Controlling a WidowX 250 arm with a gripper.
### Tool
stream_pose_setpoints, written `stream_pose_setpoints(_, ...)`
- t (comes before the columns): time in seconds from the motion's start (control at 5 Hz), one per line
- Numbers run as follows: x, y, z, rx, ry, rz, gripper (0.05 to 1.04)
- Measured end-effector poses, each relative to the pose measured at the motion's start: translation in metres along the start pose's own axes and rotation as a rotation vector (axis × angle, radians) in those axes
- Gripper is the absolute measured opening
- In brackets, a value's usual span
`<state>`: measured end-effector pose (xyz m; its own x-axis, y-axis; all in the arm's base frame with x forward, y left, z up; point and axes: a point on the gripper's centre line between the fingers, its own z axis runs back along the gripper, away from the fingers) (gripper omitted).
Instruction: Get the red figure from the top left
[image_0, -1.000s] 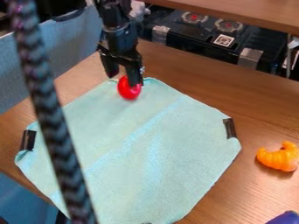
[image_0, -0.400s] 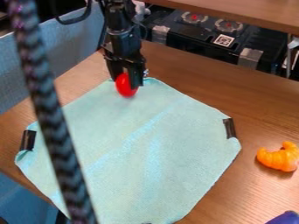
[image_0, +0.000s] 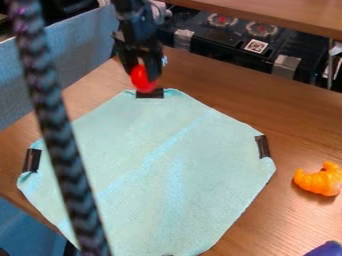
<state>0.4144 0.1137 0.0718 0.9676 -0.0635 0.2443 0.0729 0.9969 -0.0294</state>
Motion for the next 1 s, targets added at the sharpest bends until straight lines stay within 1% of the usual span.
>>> stream_pose_setpoints(0.2,0.014,0.023,0.002,-0.026,-0.005,0.086,0.757)
stream_pose_setpoints(0.4,0.025,0.040,-0.004,-0.001,0.001,0.138,0.757)
stream_pose_setpoints(0.6,0.028,0.052,-0.017,0.043,0.022,0.171,0.757)
stream_pose_setpoints(0.8,0.029,0.058,-0.020,0.084,0.006,0.175,0.830)
stream_pose_setpoints(1.0,0.020,0.057,-0.035,0.099,0.022,0.167,1.007)
